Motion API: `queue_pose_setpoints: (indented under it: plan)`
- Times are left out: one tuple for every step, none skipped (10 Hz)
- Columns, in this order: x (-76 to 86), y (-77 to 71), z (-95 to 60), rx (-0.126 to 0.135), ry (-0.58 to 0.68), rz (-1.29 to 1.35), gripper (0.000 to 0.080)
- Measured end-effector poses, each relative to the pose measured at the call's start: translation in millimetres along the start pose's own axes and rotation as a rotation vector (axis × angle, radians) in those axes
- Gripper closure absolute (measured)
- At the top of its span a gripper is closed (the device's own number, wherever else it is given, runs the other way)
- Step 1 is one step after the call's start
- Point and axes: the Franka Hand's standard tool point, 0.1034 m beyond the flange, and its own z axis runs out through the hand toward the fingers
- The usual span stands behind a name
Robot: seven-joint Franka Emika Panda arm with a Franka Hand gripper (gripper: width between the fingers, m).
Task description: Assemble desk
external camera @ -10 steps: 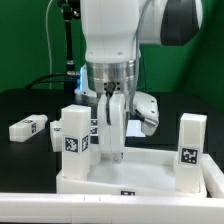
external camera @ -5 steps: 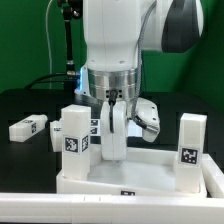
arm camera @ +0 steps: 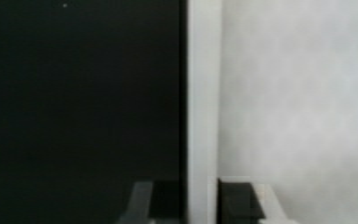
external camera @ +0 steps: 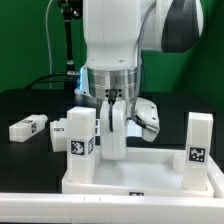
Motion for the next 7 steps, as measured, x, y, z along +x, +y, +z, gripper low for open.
queue_pose_setpoints:
  plan:
    - [0.0,-0.1,0.0,0.0,0.0,0.0,0.0721]
    - [1.3,0.4,0.2,0.002,0.001,-0.013,0.0721]
    - [5.9,2.5,0.4,0.005,0.006,-0.048,0.0721]
    - [11.9,6.2,-0.2,0.008,0.008,-0.079,0.0722]
    - [19.4,10.3,-1.6,0.005,0.009,-0.111,0.0723]
    - [27.4,11.0,-3.0,0.004,0.013,-0.148,0.0723]
    - [34.4,10.5,-3.7,0.004,0.017,-0.18,0.0723]
